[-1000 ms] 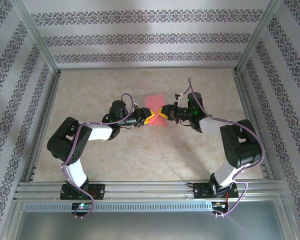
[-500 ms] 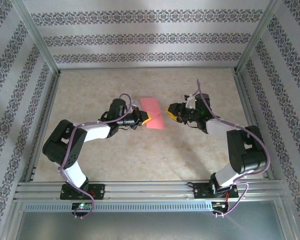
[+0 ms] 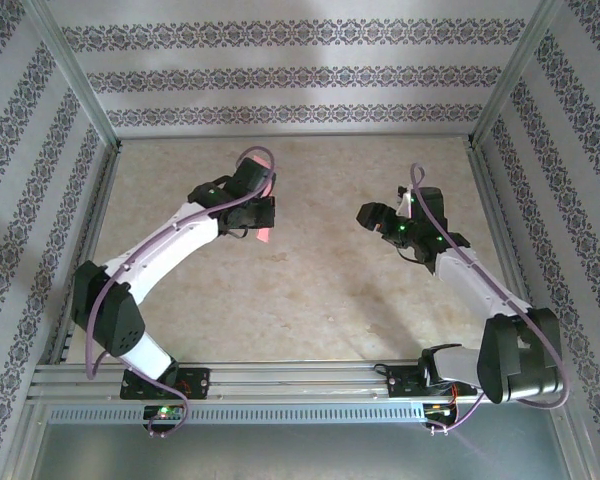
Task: Fold a paper plane with a square sheet of paper (pick it up from the middle)
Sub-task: Turn over the paper at the center of the table.
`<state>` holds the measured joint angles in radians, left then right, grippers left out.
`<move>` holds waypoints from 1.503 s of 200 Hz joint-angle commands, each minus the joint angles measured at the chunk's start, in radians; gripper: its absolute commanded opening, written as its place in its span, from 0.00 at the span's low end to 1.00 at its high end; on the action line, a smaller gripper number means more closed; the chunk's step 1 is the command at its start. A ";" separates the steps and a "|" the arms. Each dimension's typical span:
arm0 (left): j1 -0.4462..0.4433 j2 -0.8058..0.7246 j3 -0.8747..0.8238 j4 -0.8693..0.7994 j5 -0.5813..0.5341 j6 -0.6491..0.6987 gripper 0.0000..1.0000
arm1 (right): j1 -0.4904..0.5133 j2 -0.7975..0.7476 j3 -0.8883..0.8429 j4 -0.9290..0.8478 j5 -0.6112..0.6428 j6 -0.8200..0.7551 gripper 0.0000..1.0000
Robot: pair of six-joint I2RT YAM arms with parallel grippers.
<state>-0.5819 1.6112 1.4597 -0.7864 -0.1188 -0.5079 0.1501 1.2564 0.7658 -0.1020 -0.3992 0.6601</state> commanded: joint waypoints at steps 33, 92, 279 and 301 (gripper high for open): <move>-0.106 0.254 0.139 -0.385 -0.461 0.087 0.00 | -0.004 -0.045 -0.006 -0.060 0.120 -0.047 0.81; -0.239 0.580 0.344 -0.443 -0.431 -0.027 0.13 | -0.008 -0.062 -0.034 -0.062 0.177 0.013 0.79; 0.317 -0.287 -0.552 0.357 0.182 -0.212 1.00 | 0.553 0.588 0.368 0.000 0.082 0.257 0.59; 0.358 -0.332 -0.588 0.345 0.178 -0.211 1.00 | 0.594 0.651 0.413 -0.011 0.097 0.283 0.58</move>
<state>-0.2615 1.3293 0.9054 -0.4835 0.0528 -0.7013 0.7097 1.8542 1.1297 -0.0925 -0.3225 0.8890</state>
